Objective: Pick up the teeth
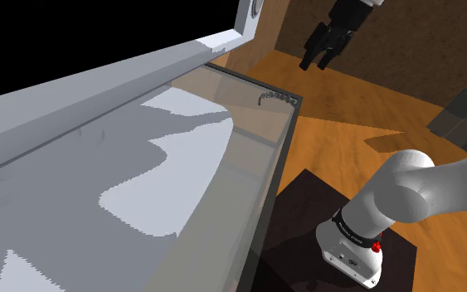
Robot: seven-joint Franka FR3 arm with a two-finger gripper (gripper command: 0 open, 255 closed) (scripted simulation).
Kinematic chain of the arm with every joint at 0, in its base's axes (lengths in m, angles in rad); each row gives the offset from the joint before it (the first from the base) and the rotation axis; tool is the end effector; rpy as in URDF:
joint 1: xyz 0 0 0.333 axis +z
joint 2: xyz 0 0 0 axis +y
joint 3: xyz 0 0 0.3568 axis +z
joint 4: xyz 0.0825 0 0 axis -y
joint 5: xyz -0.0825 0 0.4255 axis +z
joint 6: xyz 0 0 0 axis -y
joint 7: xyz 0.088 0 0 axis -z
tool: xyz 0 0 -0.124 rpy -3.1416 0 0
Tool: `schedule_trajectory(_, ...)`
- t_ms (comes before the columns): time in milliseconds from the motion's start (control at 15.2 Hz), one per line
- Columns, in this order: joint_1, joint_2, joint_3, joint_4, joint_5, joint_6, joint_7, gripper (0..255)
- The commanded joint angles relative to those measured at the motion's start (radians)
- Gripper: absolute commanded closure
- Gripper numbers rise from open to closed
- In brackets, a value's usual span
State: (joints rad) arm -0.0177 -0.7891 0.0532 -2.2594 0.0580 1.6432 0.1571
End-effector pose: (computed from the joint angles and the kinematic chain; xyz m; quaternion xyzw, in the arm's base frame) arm 0.3278 0.0257 0.6601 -0.9940 0.0663 -0.0847 0.0177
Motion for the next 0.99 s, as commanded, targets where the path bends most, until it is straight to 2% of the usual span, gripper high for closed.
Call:
schedule_trajectory(0,0.000,0.000,0.000,0.000,0.000,0.000,0.000,0)
schedule_trajectory(726,-0.086,0.122,-0.115,-0.175,-0.093,0.265,-0.083,0)
schedule_trajectory(924,-0.086,0.122,-0.116,-0.215,-0.095,0.306,-0.083,0)
